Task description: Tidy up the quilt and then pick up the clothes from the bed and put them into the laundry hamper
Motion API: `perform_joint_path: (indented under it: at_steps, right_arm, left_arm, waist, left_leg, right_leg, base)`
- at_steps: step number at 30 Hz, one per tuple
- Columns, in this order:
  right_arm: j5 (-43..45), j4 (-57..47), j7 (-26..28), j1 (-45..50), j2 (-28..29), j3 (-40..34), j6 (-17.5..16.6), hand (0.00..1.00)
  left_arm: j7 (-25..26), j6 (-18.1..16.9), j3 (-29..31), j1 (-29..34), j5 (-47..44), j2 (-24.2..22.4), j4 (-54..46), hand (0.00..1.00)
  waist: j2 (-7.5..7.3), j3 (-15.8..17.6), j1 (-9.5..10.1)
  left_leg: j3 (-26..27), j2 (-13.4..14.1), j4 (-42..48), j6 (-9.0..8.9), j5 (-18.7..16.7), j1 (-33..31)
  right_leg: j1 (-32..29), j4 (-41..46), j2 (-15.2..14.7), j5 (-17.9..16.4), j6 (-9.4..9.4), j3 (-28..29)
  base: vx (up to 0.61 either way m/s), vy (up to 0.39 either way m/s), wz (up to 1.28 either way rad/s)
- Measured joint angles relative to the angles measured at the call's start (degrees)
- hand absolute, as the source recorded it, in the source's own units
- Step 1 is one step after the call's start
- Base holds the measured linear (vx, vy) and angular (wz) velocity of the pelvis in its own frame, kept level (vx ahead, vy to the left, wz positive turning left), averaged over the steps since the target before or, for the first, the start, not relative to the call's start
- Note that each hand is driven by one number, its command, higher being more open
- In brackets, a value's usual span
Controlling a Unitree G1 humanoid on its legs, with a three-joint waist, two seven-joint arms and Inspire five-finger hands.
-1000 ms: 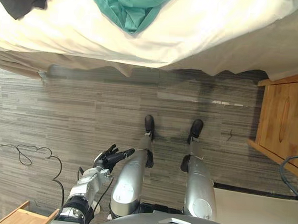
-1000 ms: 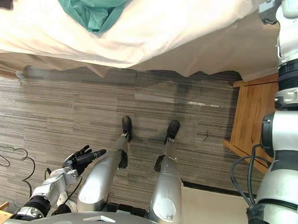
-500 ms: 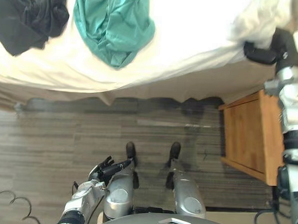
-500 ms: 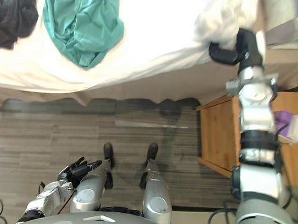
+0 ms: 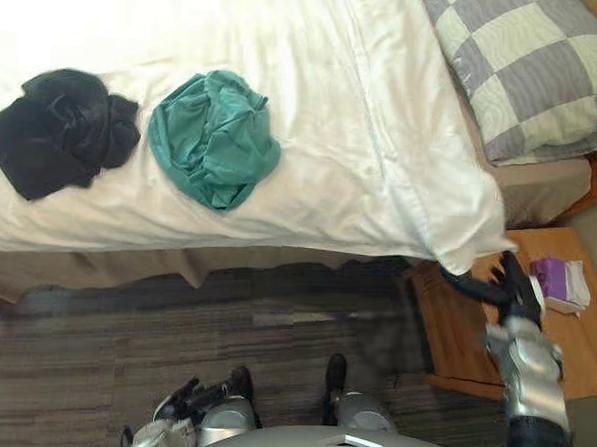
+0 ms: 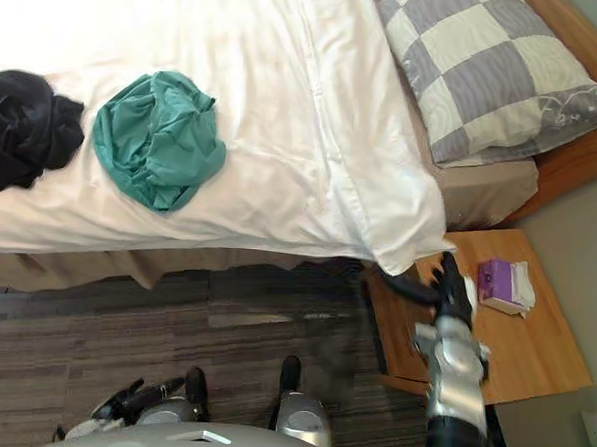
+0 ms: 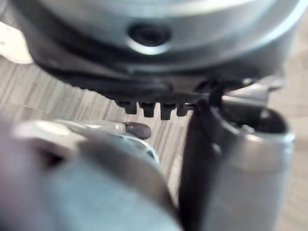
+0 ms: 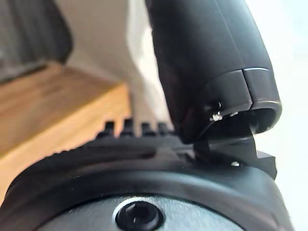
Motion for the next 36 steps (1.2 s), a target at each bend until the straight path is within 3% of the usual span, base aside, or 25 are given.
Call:
perform_joint_path:
  at_steps: [5, 10, 11, 14, 18, 22, 28, 31, 33, 36]
  right_arm:
    - [0.47, -0.08, -0.03, 4.45, -0.65, -10.47, -1.14, 1.0]
    - [0.48, -2.67, 0.43, 6.14, -0.82, -14.11, -2.69, 1.0]
    - [0.53, -3.68, 0.52, 6.03, -0.84, -15.04, -2.69, 0.0]
    - [1.34, -5.42, 1.27, 5.8, -0.89, -15.79, -2.69, 0.0]
    - [9.23, -5.56, 2.52, 3.17, -1.77, -15.43, -1.93, 0.0]
    - [27.01, -5.47, 2.71, -5.72, -5.6, -8.12, -0.81, 0.0]
    - [39.01, 0.65, 2.45, -20.97, -6.63, 2.23, -2.53, 0.0]
    - [42.89, 2.9, 1.42, -32.57, -12.49, 4.95, -4.84, 0.0]
    - [46.03, 1.93, 0.76, -43.87, -17.57, 5.74, -9.63, 0.0]
    - [48.4, -0.75, -1.14, -51.27, -20.46, 5.91, -12.93, 0.0]
  left_arm:
    - [-0.8, -0.82, 1.56, 2.2, 0.61, -0.86, 1.5, 1.0]
    - [-1.86, -0.4, 3.23, 3.03, 2.99, -1.36, 2.43, 1.0]
    - [-2.13, 0.21, 3.21, 2.99, 3.04, -1.57, 2.36, 1.0]
    - [-2.17, 0.73, 3.23, 2.98, 3.11, -1.7, 2.38, 1.0]
    - [-2.15, 2.08, 3.09, 2.84, 3.16, -1.56, 2.36, 1.0]
    - [-1.72, 5.29, 2.45, 1.65, 4.94, -0.78, 2.18, 1.0]
    - [-1.58, 4.02, 0.72, 1.57, 2.49, -0.5, 1.74, 1.0]
    - [-2.21, 3.83, 0.01, -1.88, 1.51, -0.54, 1.03, 1.0]
    - [-2.68, 3.18, -2.05, -5.74, -1.47, -0.45, -0.07, 1.0]
    - [-2.52, 2.44, -4.99, -8.7, -5.62, -0.69, -2.14, 1.0]
  waist:
    - [0.87, -3.94, -1.74]
    - [1.24, -7.13, -2.11]
    - [1.48, -7.3, -2.24]
    - [1.54, -7.5, -2.21]
    - [1.52, -8.27, -2.2]
    - [1.62, -8.6, -1.79]
    - [1.71, -5.94, -0.03]
    - [3.14, -0.45, 1.32]
    - [5.33, 6.41, 1.29]
    - [8.34, 12.51, 1.93]
  left_leg:
    - [1.37, 0.18, -0.18, -0.23, -0.73, 1.23]
    - [2.44, 0.77, -0.21, -0.3, -1.84, 1.69]
    - [2.3, 0.72, -0.21, -0.2, -1.9, 1.68]
    - [1.64, 0.56, -0.2, -0.19, -2.0, 1.62]
    - [0.63, 0.22, -0.19, -0.27, -2.01, 1.48]
    - [1.04, -0.05, 0.01, -0.1, -1.95, 2.03]
    - [3.09, 0.11, 0.07, -0.39, -2.24, 4.19]
    - [3.1, -0.62, 1.95, 0.34, -2.6, -0.51]
    - [2.73, -0.6, 7.13, 1.06, -3.09, -8.25]
    - [2.38, -0.19, 8.95, 1.91, -1.91, -14.53]
  right_leg:
    - [0.7, -0.04, 0.0, -1.38, -0.61, -0.73]
    - [0.87, -0.05, -0.31, -1.33, -0.56, -4.14]
    - [0.92, -0.05, -0.36, -1.34, -0.57, -4.28]
    - [1.21, -0.04, -0.59, -1.42, -0.6, -4.97]
    - [1.69, -0.03, -1.07, -1.39, -0.12, -6.32]
    - [1.72, 0.06, -1.28, -1.03, -0.04, -5.77]
    - [2.11, 1.46, -1.03, -0.98, -0.06, -2.98]
    - [-2.82, 3.42, -2.05, -0.78, 0.23, -1.58]
    - [-9.19, 5.72, -3.34, -0.37, 0.62, -1.43]
    - [-15.44, 7.36, -3.44, 1.01, -0.66, -1.53]
  base:
    - [-0.02, -0.014, -0.16]
    - [-0.02, -0.024, -0.12]
    - [0.0, -0.01, 0.06]
    - [0.02, 0.0, 0.12]
    - [0.04, 0.008, 0.15]
    - [0.04, 0.011, -0.04]
    - [-0.05, -0.005, -0.22]
    - [-0.2, 0.003, 0.0]
    - [-0.2, 0.008, 0.21]
    - [-0.1, -0.033, 0.17]
